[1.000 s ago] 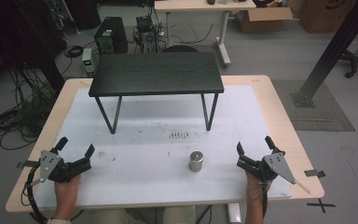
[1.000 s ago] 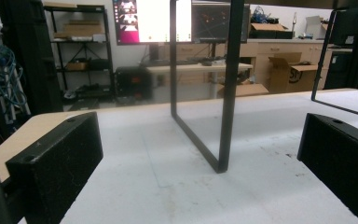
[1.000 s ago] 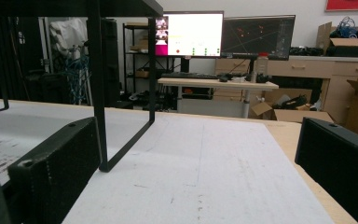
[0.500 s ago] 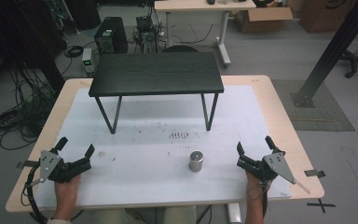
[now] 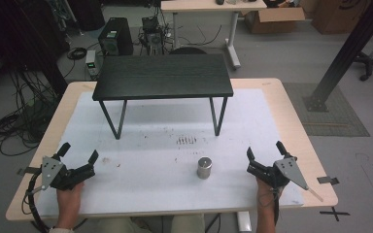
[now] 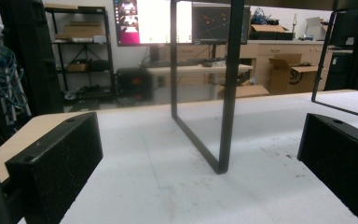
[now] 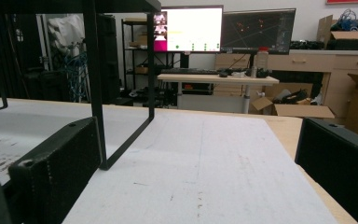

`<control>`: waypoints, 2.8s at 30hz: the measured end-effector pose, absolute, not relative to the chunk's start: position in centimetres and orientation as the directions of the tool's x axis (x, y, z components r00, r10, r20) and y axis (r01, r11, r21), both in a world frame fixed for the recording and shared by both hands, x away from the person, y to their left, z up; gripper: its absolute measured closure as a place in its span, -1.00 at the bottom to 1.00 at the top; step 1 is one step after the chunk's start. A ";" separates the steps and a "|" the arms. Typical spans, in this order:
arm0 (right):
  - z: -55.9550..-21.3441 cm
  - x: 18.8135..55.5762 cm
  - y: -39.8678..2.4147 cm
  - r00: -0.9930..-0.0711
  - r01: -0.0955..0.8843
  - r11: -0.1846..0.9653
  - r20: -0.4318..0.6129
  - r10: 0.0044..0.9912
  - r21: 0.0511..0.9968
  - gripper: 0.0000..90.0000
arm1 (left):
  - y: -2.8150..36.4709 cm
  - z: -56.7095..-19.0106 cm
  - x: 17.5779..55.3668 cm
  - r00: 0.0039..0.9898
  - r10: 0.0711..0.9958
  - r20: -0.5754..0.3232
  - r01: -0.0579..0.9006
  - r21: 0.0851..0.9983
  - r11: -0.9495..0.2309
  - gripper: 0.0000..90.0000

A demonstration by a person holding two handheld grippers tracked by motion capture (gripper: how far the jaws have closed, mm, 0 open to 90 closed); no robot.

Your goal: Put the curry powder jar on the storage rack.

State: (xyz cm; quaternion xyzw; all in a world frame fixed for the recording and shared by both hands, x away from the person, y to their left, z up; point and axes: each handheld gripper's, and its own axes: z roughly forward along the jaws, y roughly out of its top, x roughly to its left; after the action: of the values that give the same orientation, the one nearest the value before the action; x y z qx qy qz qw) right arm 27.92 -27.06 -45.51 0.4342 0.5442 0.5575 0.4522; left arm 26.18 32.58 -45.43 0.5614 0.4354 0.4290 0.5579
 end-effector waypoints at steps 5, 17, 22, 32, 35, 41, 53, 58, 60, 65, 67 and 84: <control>-45.4 28.0 -27.1 -0.218 -0.024 -0.002 -0.004 0.976 1.000 -1.00 | 32.6 -45.4 26.2 0.253 0.967 -0.004 0.010 1.000 0.001 -1.00; -43.5 27.7 -27.0 -0.249 -0.039 0.006 -0.015 0.968 0.999 -1.00 | 32.6 -45.4 26.2 0.253 0.968 -0.003 0.010 1.000 0.000 -1.00; -43.0 27.4 -26.9 -0.266 -0.037 0.011 -0.020 0.964 0.999 -0.99 | 32.6 -45.4 26.2 0.253 0.968 -0.002 0.010 1.000 -0.001 -0.99; -42.1 26.4 -26.6 -0.350 -0.002 -0.004 0.004 0.937 1.000 -0.97 | 32.6 -45.4 26.2 0.252 0.968 -0.001 0.010 1.000 -0.001 -0.99; -41.6 25.8 -26.2 -0.392 0.008 0.008 -0.004 0.920 1.000 -0.96 | 32.6 -45.4 26.2 0.253 0.967 -0.001 0.011 1.000 -0.002 -0.99; -41.2 25.1 -25.2 -0.436 0.012 0.019 -0.012 0.900 1.000 -0.96 | 32.6 -45.4 26.2 0.253 0.967 -0.004 0.010 1.000 0.002 -0.99; -39.8 24.2 -22.3 -0.545 0.017 0.079 -0.057 0.837 0.997 -0.95 | 32.6 -45.4 26.2 0.253 0.967 -0.005 0.009 1.000 0.003 -0.99; -40.1 24.3 -21.1 -0.592 0.052 0.114 -0.062 0.804 0.992 -0.95 | 32.6 -45.4 26.2 0.253 0.967 -0.005 0.010 1.000 0.002 -0.99; -40.3 24.3 -20.7 -0.605 0.062 0.121 -0.059 0.794 0.991 -0.95 | 32.6 -45.4 26.2 0.253 0.967 -0.005 0.010 1.000 0.003 -0.99; -40.6 24.4 -19.9 -0.639 0.083 0.135 -0.052 0.767 0.987 -0.94 | 32.6 -45.4 26.2 0.253 0.967 -0.005 0.011 1.000 0.002 -0.99; -40.7 24.4 -19.8 -0.644 0.086 0.141 -0.052 0.763 0.986 -0.94 | 32.6 -45.4 26.2 0.253 0.967 -0.005 0.012 1.000 0.002 -0.99; -41.8 24.6 -17.7 -0.697 0.137 0.190 -0.042 0.716 0.972 -0.94 | 32.6 -45.4 26.2 0.253 0.968 -0.004 0.013 1.000 0.001 -0.99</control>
State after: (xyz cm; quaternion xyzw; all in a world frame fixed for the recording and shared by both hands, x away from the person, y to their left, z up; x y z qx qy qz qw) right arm 24.65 -17.73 -41.84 0.2932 0.7276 0.5647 0.2565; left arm 26.21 32.57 -45.43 0.5621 0.4360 0.4284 0.5572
